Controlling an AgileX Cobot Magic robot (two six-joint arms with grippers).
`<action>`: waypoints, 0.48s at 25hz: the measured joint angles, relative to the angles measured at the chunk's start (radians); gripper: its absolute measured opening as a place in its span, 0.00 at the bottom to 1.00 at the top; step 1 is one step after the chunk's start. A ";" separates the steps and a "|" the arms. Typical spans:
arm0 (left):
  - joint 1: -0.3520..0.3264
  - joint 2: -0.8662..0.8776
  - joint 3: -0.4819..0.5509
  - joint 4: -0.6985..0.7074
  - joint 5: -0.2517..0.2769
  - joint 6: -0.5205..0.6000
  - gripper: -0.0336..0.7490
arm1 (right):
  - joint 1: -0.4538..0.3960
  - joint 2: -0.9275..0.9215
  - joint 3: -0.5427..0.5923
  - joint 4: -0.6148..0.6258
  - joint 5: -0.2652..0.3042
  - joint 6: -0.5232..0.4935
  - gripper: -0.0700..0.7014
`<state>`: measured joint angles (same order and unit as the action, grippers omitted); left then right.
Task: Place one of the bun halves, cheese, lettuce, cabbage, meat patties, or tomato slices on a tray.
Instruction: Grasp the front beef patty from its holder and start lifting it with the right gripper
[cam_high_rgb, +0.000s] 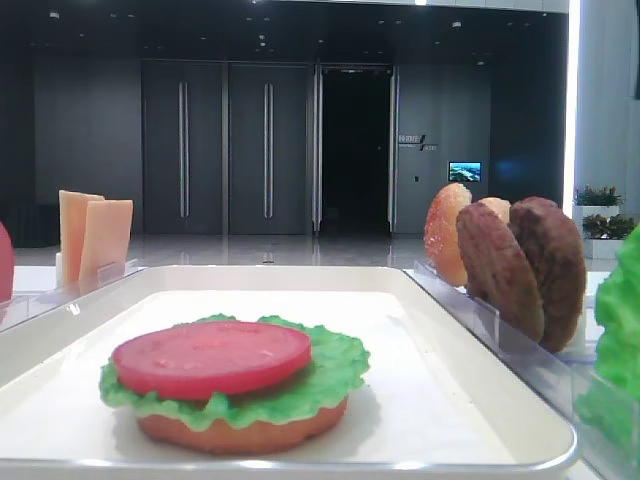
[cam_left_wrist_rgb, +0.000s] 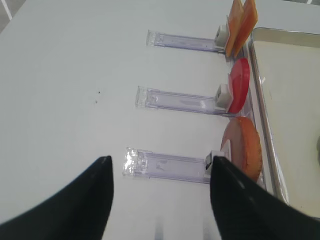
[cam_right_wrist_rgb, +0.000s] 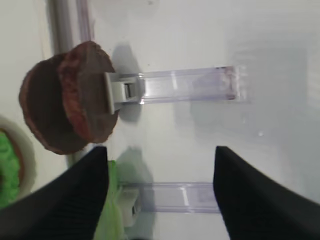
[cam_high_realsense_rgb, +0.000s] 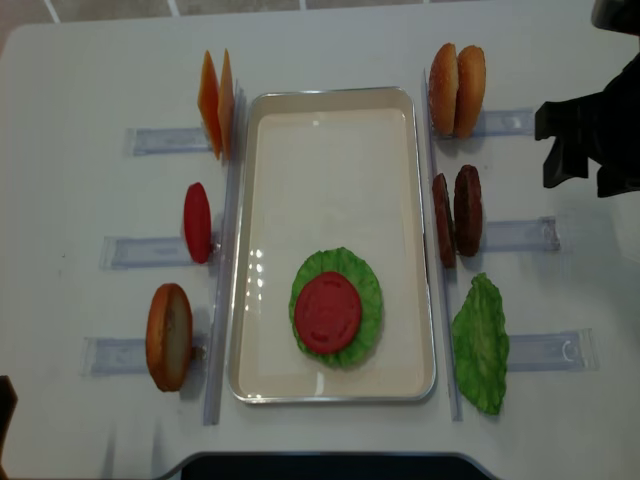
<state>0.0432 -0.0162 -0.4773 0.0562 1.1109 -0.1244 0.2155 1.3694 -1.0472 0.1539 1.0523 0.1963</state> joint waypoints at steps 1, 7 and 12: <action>0.000 0.000 0.000 0.000 0.000 0.000 0.64 | 0.031 0.000 0.000 -0.006 -0.010 0.021 0.69; 0.000 0.000 0.000 0.000 0.000 0.000 0.64 | 0.205 0.000 0.000 -0.059 -0.064 0.144 0.69; 0.000 0.000 0.000 0.000 0.000 0.000 0.64 | 0.282 0.000 0.000 -0.064 -0.093 0.201 0.69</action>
<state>0.0432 -0.0162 -0.4773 0.0562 1.1109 -0.1244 0.4971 1.3694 -1.0472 0.0898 0.9594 0.3968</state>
